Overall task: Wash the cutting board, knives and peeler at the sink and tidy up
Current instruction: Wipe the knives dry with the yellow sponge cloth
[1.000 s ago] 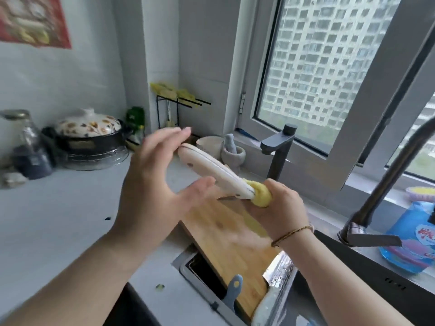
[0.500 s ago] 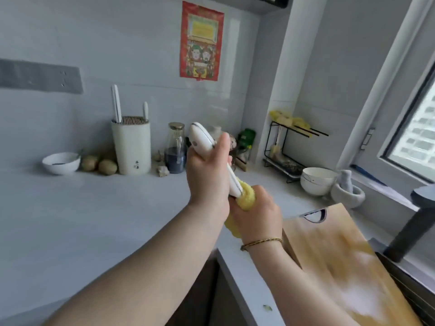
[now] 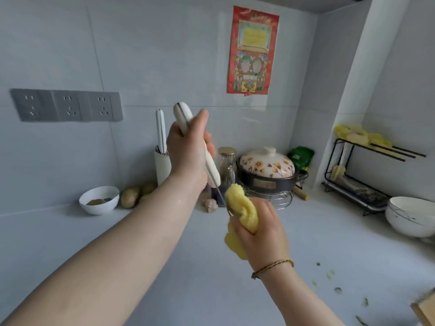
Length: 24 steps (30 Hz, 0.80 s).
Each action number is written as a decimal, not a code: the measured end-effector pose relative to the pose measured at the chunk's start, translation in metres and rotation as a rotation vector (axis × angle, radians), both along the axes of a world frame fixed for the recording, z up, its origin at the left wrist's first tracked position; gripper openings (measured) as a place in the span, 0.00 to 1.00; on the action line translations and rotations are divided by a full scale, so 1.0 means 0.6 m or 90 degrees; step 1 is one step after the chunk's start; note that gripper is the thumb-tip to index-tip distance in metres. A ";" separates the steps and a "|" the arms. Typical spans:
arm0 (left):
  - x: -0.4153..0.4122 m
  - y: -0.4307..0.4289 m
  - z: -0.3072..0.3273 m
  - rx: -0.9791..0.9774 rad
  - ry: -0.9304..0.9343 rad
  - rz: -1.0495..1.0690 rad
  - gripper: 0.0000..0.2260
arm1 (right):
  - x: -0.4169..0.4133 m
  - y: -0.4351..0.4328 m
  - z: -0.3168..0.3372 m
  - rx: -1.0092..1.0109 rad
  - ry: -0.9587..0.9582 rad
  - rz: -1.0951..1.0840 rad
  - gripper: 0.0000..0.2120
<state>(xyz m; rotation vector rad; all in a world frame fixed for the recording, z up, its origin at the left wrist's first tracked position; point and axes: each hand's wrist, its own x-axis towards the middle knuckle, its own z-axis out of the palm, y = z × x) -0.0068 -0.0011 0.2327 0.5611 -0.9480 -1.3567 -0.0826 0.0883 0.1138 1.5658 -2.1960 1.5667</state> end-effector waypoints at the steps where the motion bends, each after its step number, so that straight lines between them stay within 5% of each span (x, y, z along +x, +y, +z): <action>1: 0.003 -0.024 0.007 -0.010 0.001 -0.002 0.13 | -0.008 -0.010 -0.004 0.002 -0.014 -0.006 0.18; 4: 0.011 -0.087 0.029 -0.044 -0.015 -0.005 0.16 | -0.033 -0.041 -0.020 0.008 -0.050 -0.010 0.07; 7: 0.019 -0.139 0.058 -0.056 -0.029 0.000 0.17 | -0.058 -0.066 -0.034 0.025 -0.078 0.001 0.16; 11: 0.034 -0.198 0.105 -0.060 -0.022 0.040 0.20 | -0.077 -0.107 -0.043 0.062 -0.117 0.028 0.11; 16: 0.028 -0.255 0.147 -0.121 -0.038 0.097 0.21 | -0.101 -0.160 -0.055 0.080 -0.134 0.077 0.17; 24: -0.037 -0.343 0.152 -0.146 -0.080 0.128 0.21 | -0.125 -0.236 -0.083 0.063 -0.233 0.092 0.08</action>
